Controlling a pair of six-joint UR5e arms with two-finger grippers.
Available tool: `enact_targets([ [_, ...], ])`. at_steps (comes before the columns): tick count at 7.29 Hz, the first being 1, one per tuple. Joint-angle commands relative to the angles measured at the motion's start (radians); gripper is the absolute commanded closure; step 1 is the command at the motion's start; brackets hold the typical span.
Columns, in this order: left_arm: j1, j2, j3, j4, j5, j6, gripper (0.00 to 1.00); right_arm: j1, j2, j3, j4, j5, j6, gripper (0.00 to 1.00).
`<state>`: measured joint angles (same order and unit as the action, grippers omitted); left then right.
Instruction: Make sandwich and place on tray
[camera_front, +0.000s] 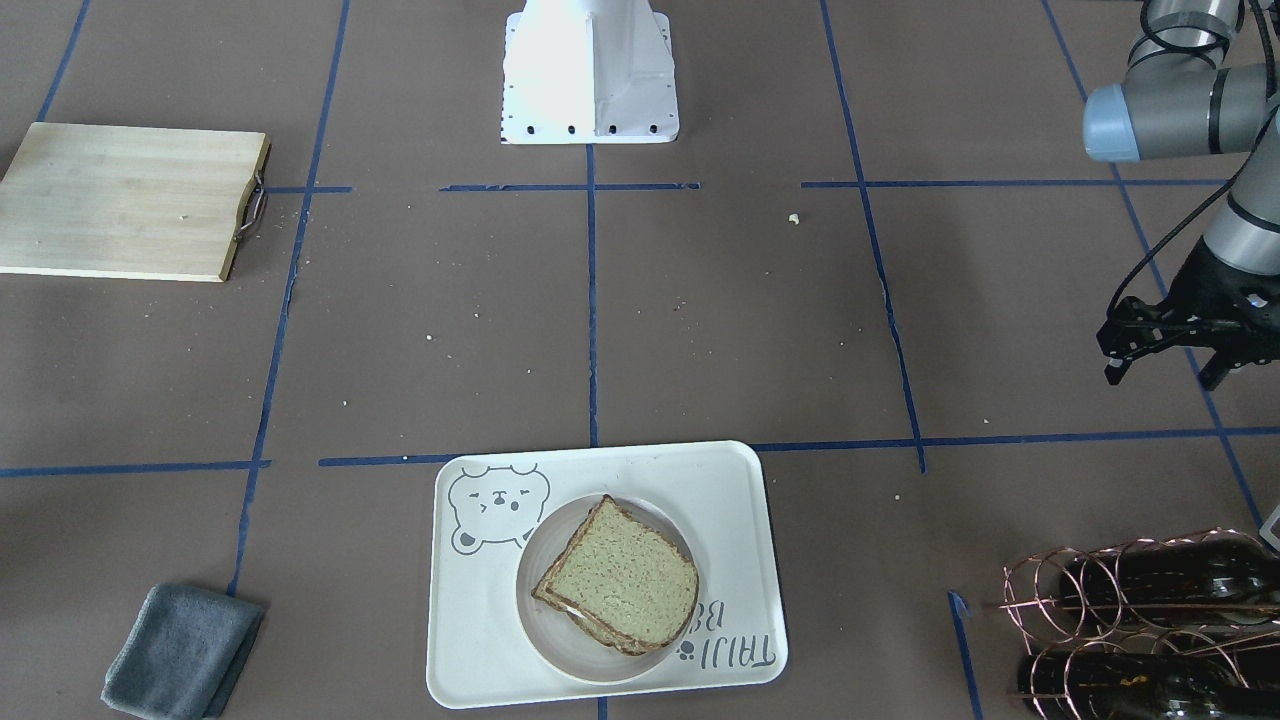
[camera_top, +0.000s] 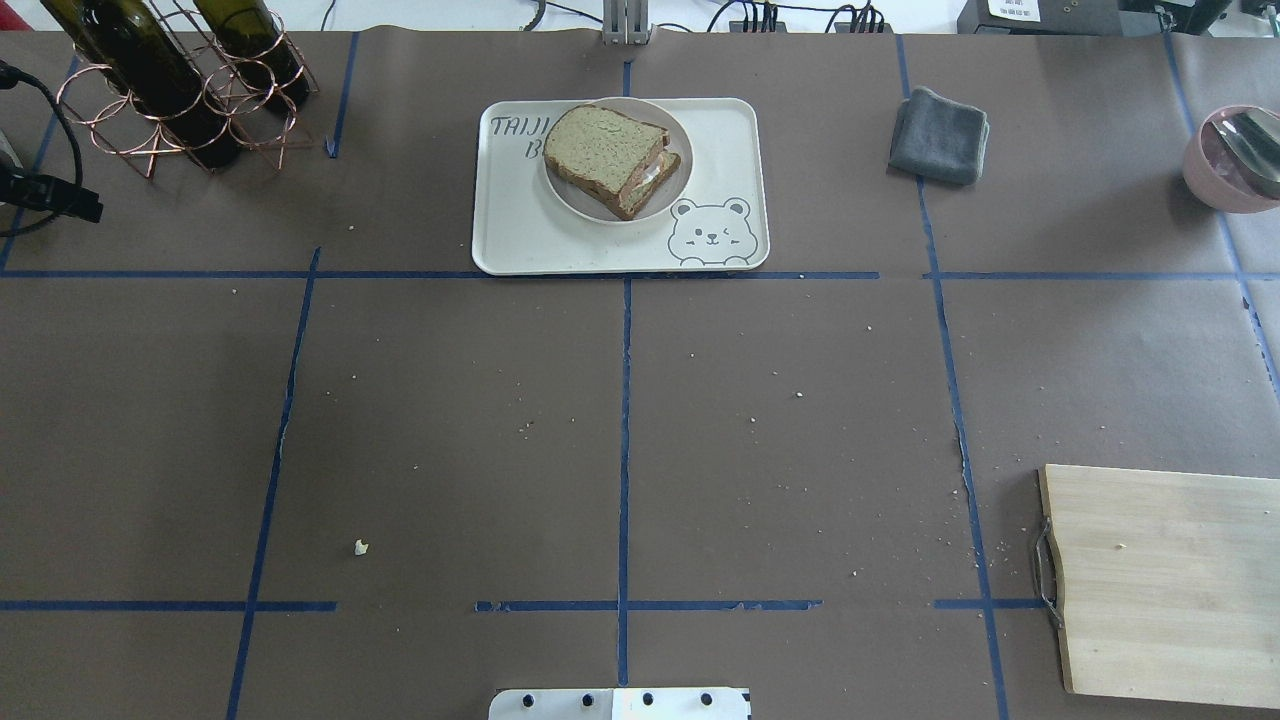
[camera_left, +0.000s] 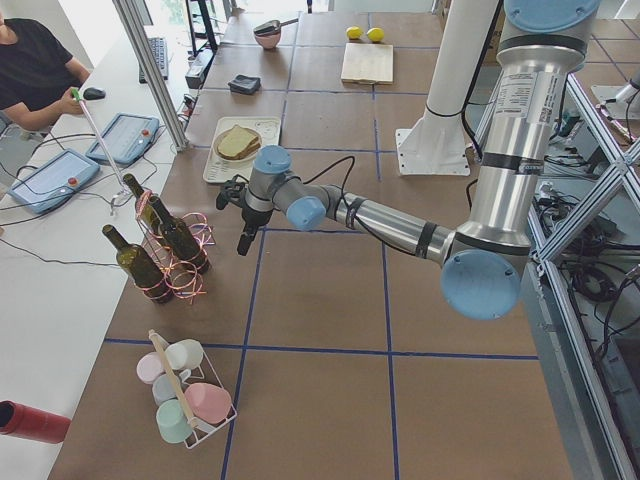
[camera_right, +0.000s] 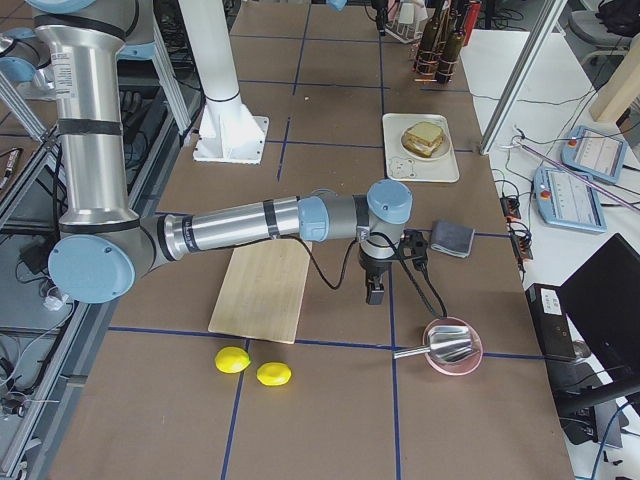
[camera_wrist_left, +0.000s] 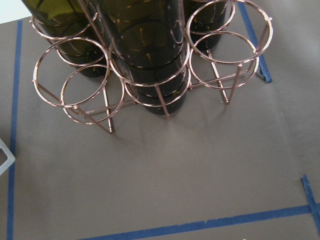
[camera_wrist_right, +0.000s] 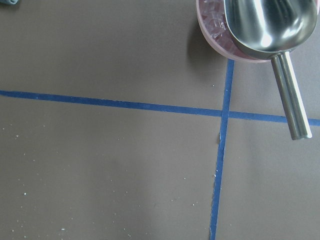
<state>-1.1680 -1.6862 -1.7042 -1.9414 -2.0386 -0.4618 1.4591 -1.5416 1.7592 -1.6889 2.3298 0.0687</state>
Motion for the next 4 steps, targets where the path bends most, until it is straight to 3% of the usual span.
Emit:
enact_targets([
  [1, -0.128, 0.017, -0.008, 0.166, -0.145, 0.261, 0.0, 0.01, -0.003, -0.006, 0.0, 0.0, 0.0, 0.0],
  [4, -0.29, 0.022, 0.001, 0.447, -0.164, 0.593, 0.0, 0.064, -0.02, -0.027, 0.0, 0.063, -0.006, 0.0],
])
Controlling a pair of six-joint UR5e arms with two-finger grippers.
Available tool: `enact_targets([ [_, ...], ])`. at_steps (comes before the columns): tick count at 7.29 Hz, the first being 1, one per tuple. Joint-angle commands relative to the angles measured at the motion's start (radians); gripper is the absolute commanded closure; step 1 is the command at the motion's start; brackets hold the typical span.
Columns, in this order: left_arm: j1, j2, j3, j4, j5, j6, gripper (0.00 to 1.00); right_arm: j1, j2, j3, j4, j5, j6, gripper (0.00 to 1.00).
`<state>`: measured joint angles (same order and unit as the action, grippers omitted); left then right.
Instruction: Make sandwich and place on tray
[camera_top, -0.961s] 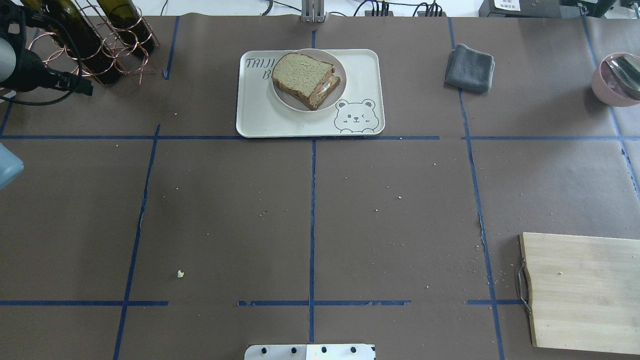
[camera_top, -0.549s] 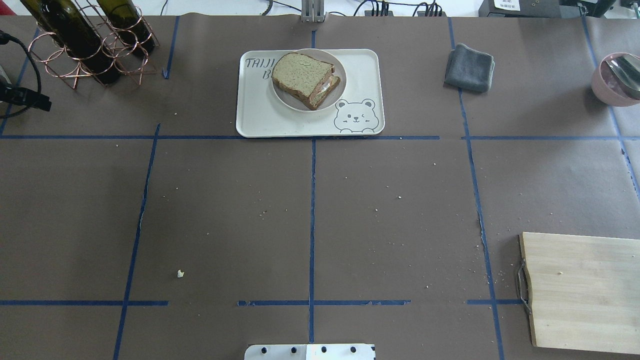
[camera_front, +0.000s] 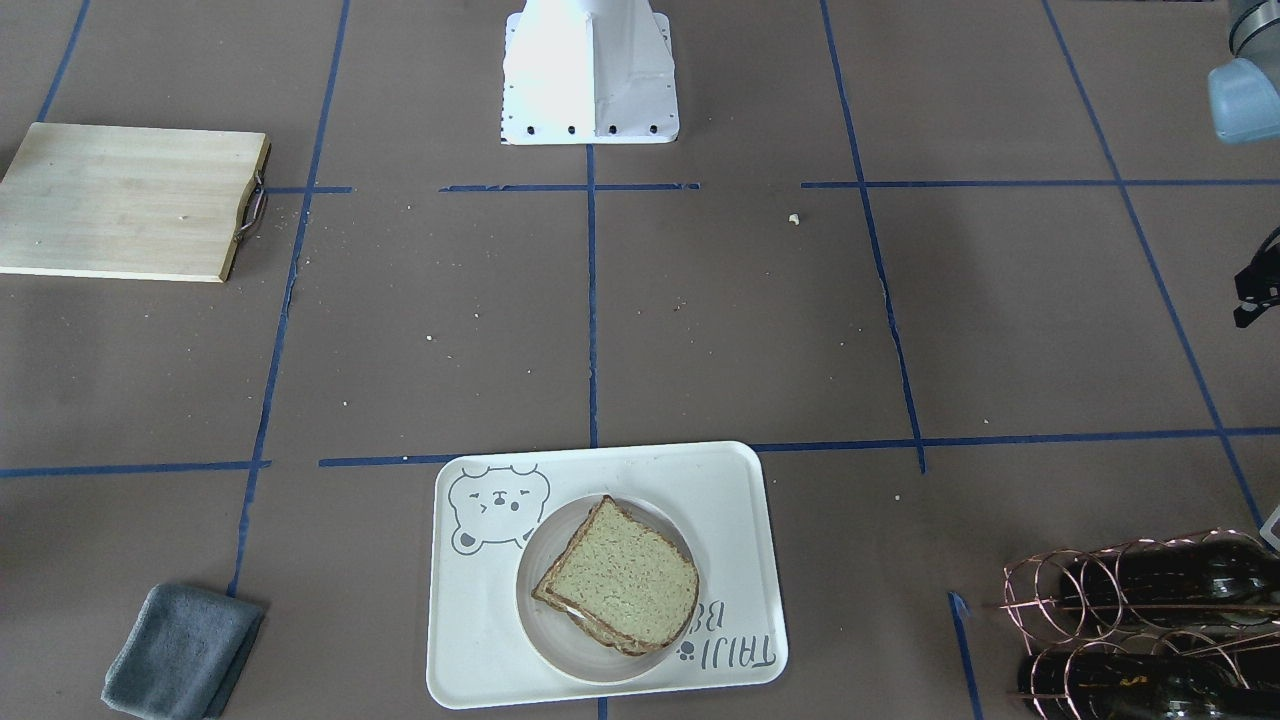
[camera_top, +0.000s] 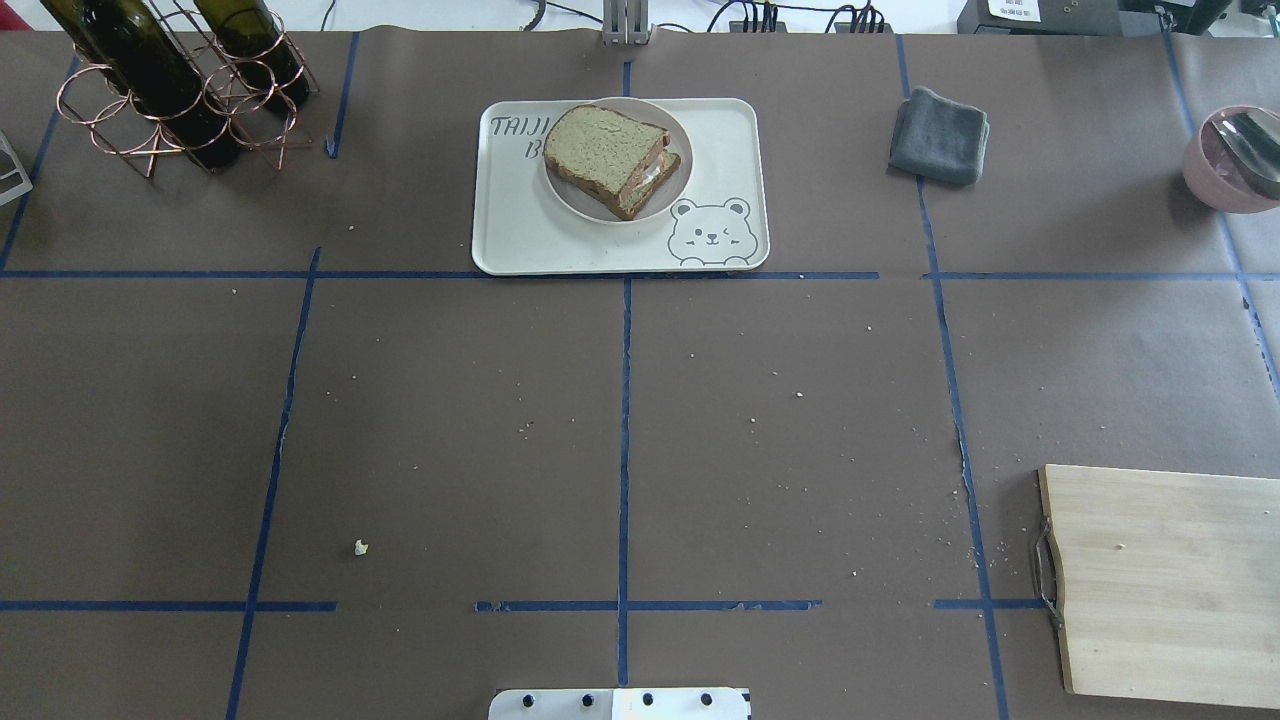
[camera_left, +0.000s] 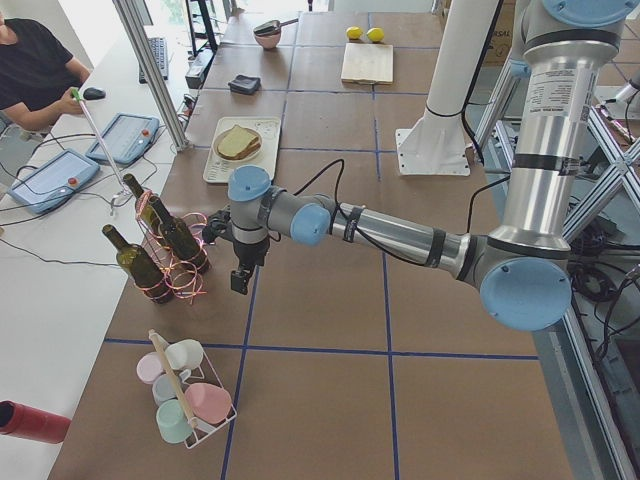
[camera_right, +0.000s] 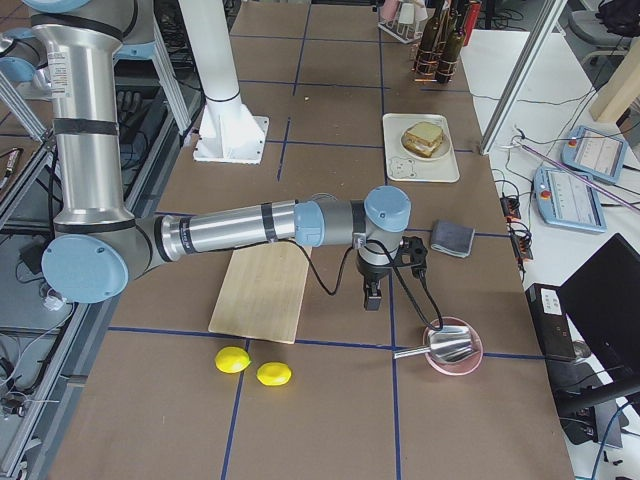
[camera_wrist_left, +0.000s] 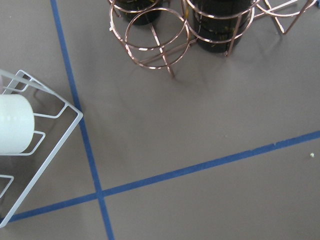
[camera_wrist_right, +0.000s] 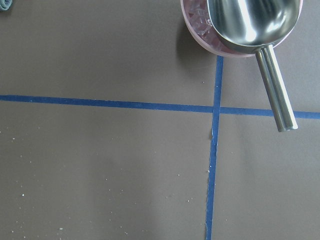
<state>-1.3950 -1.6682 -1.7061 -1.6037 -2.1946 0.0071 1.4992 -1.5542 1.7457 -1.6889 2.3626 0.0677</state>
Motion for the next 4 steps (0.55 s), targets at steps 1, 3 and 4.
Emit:
enact_targets([
  [1, -0.103, 0.005, 0.044, 0.146, -0.072, 0.135, 0.0, 0.048, -0.01, -0.047, 0.0, 0.033, -0.029, 0.0],
  [3, -0.151, 0.005, 0.138, 0.134, -0.178, 0.158, 0.0, 0.09, -0.014, -0.093, 0.0, 0.084, -0.083, 0.0],
  [4, -0.174, 0.005, 0.137, 0.134, -0.177, 0.178, 0.0, 0.09, -0.018, -0.097, 0.0, 0.083, -0.082, 0.0],
])
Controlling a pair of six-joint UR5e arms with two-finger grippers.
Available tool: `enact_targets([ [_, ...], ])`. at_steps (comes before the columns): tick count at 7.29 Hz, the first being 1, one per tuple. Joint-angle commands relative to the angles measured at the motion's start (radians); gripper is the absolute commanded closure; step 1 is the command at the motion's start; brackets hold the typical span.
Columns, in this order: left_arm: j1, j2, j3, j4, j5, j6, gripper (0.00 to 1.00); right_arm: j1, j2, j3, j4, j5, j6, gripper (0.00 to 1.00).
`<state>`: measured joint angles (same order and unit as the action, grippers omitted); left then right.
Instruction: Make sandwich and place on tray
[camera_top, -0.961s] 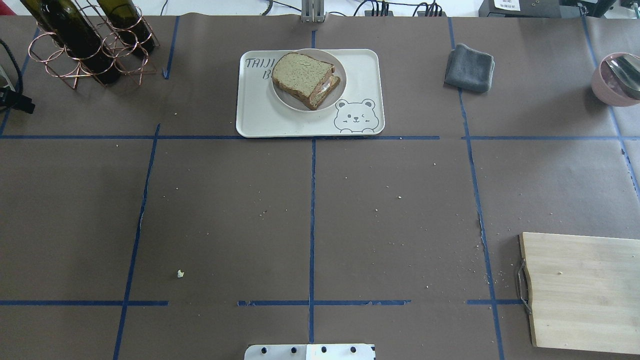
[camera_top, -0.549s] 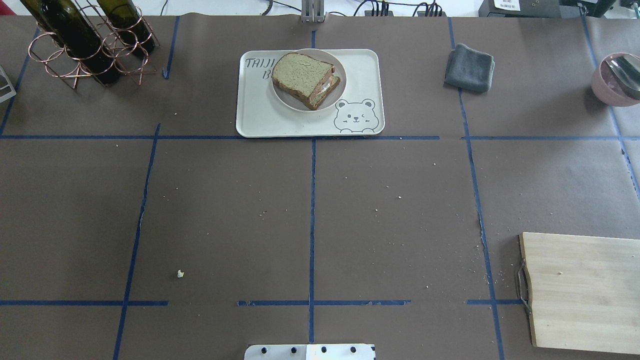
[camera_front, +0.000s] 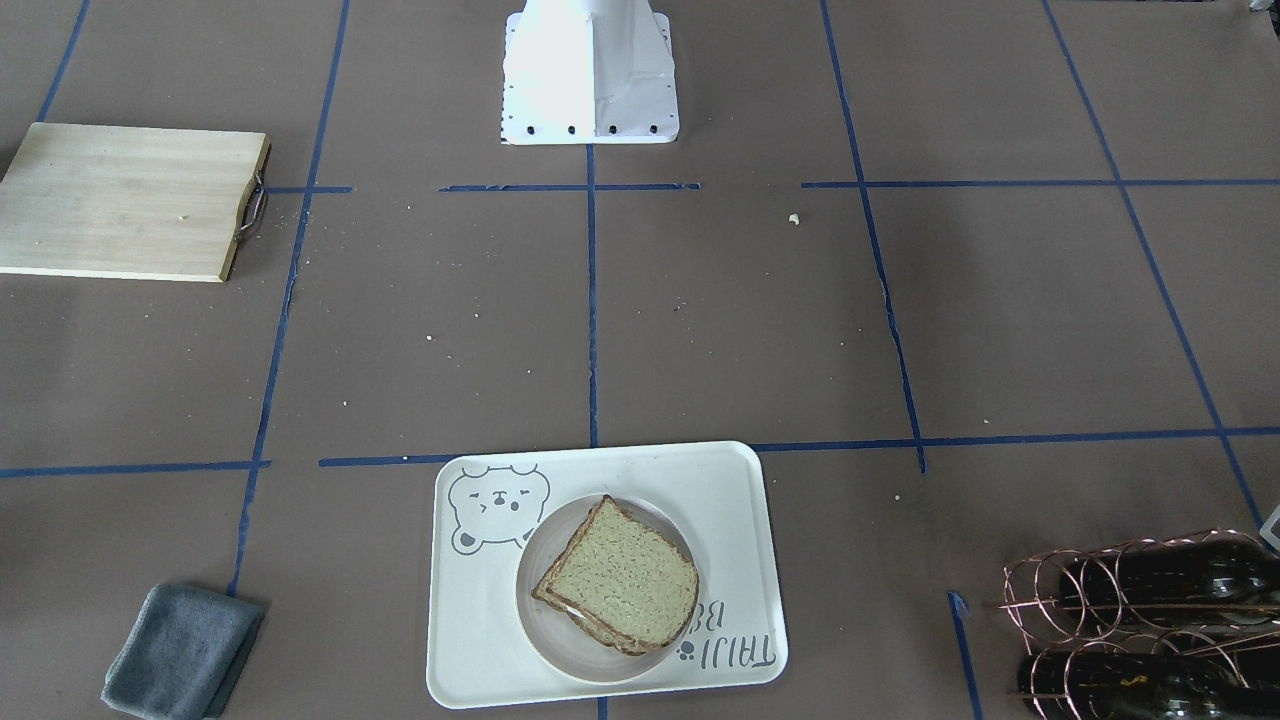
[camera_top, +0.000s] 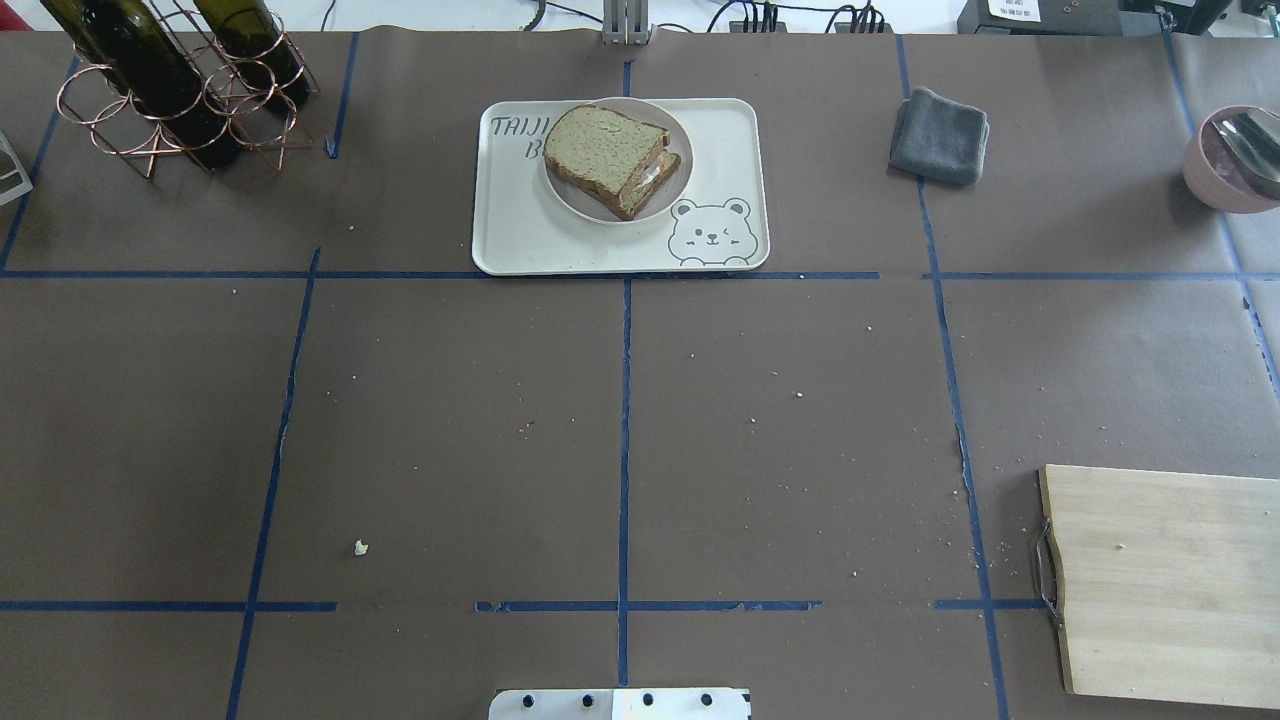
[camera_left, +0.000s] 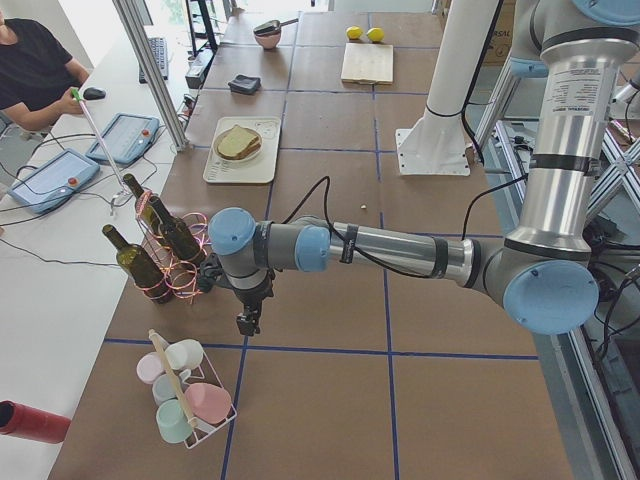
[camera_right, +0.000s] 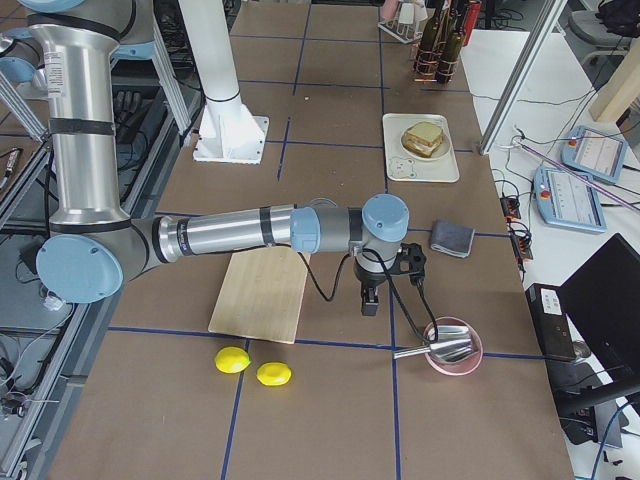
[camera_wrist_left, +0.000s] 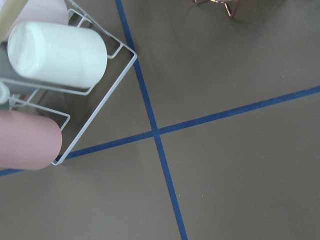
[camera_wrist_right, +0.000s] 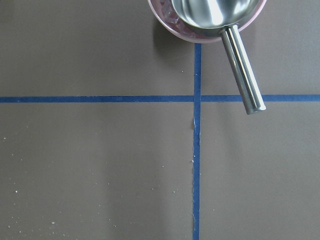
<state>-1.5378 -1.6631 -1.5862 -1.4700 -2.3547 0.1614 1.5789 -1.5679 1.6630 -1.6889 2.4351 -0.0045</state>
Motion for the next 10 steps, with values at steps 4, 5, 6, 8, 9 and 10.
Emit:
enact_targets([
  [4, -0.065, 0.06, 0.011, -0.061, -0.02, 0.026, 0.0, 0.01, -0.006, -0.017, 0.002, 0.009, -0.002, 0.0],
  [5, -0.065, 0.059, 0.011, -0.061, -0.02, 0.026, 0.0, 0.01, -0.006, -0.016, 0.002, 0.009, 0.0, 0.0],
  [6, -0.067, 0.06, 0.011, -0.061, -0.02, 0.026, 0.0, 0.01, -0.006, -0.019, 0.002, 0.009, -0.005, 0.0],
  [8, -0.067, 0.059, 0.011, -0.061, -0.02, 0.026, 0.0, 0.01, -0.012, -0.019, 0.002, 0.009, -0.009, 0.0],
  [9, -0.067, 0.059, 0.011, -0.061, -0.02, 0.026, 0.0, 0.01, -0.014, -0.02, 0.002, 0.009, -0.017, 0.0],
  [10, -0.067, 0.059, 0.011, -0.061, -0.021, 0.026, 0.0, 0.01, -0.017, -0.019, 0.002, 0.009, -0.02, 0.0],
])
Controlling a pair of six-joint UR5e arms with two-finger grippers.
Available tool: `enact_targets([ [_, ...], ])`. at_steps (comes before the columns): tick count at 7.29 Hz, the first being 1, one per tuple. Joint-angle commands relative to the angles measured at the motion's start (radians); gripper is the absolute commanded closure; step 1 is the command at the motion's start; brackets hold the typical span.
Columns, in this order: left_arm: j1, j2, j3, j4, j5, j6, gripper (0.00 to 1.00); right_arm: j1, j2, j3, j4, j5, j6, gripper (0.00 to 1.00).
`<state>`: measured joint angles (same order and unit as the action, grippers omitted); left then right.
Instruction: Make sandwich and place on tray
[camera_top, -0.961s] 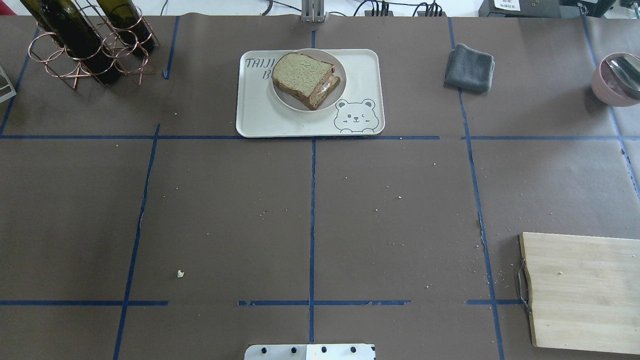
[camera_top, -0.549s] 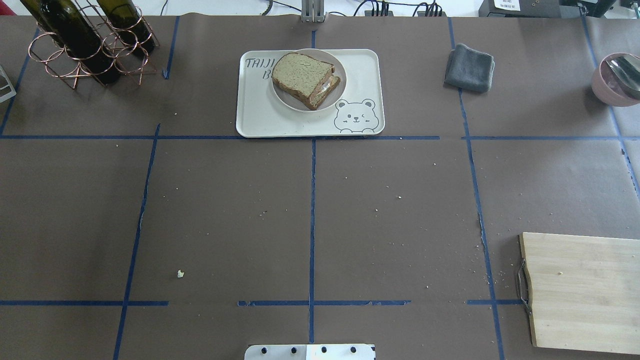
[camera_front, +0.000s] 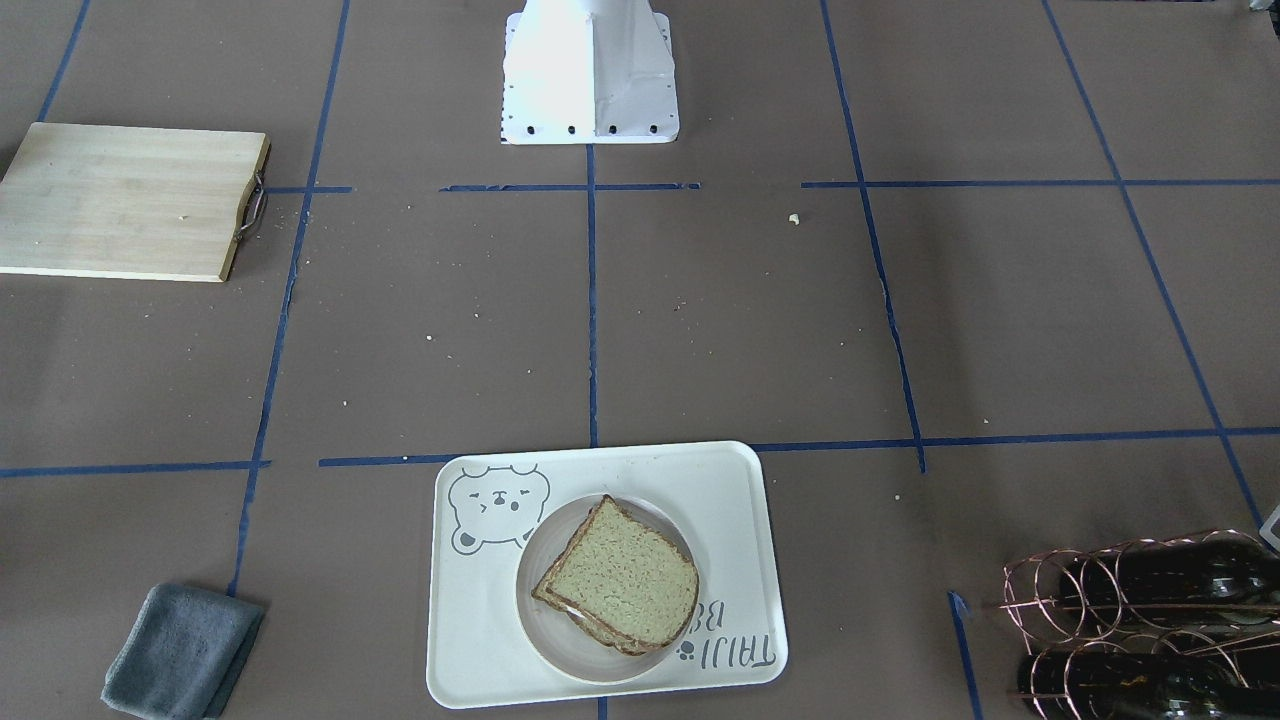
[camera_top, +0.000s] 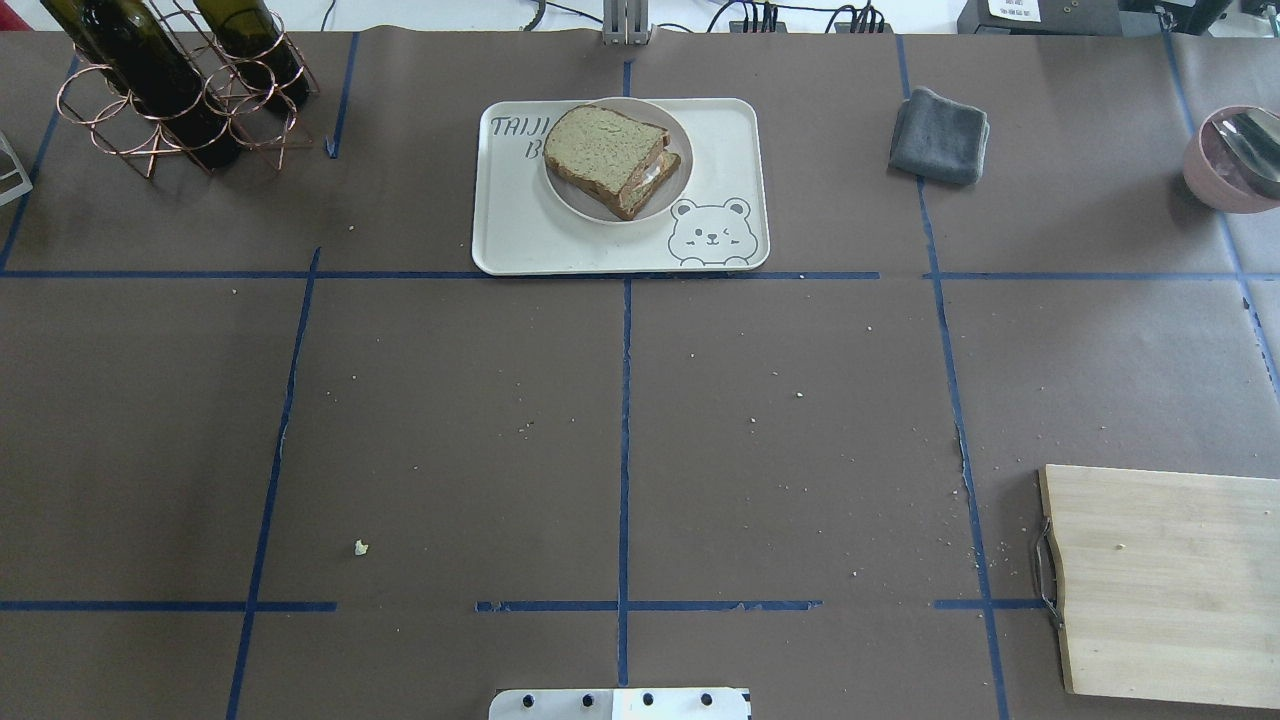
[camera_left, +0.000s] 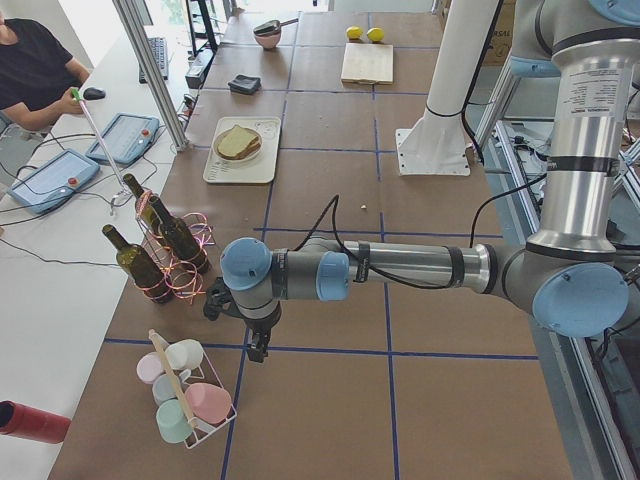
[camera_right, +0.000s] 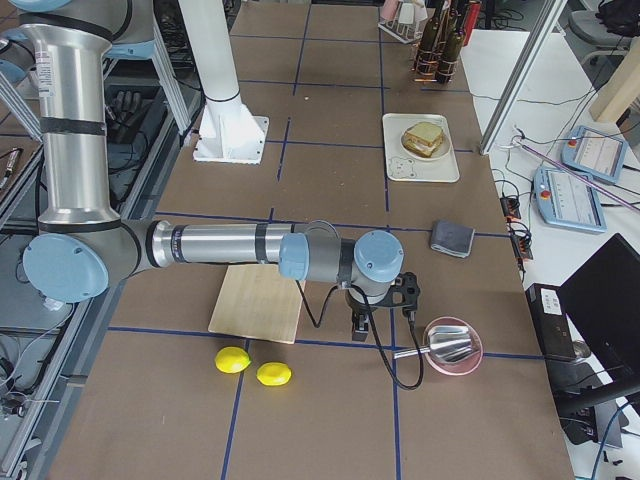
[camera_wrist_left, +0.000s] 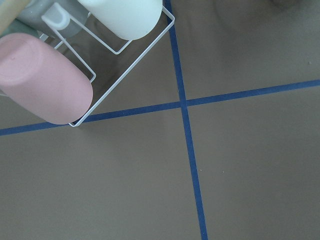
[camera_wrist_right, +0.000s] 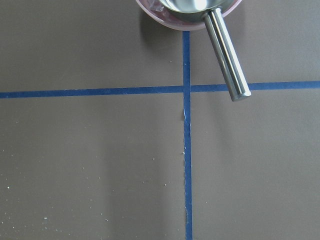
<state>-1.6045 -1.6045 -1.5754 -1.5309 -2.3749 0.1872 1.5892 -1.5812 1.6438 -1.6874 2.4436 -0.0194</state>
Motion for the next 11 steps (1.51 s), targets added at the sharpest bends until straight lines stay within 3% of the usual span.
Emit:
enact_targets([
  [1, 0.0, 0.0, 0.0, 0.0, -0.001, -0.002, 0.0, 0.0, -0.003, 0.001, 0.0, 0.0, -0.004, 0.0],
  [4, -0.002, 0.001, -0.002, -0.002, -0.003, -0.002, 0.0, 0.0, -0.003, 0.013, 0.002, 0.003, -0.001, 0.0],
  [8, -0.045, 0.015, -0.02, 0.003, -0.053, -0.005, 0.0, 0.0, -0.057, 0.181, 0.0, 0.006, 0.007, 0.0],
  [11, -0.046, 0.031, -0.041, 0.002, -0.053, -0.005, 0.0, 0.0, -0.056, 0.189, 0.0, 0.006, 0.009, 0.0],
])
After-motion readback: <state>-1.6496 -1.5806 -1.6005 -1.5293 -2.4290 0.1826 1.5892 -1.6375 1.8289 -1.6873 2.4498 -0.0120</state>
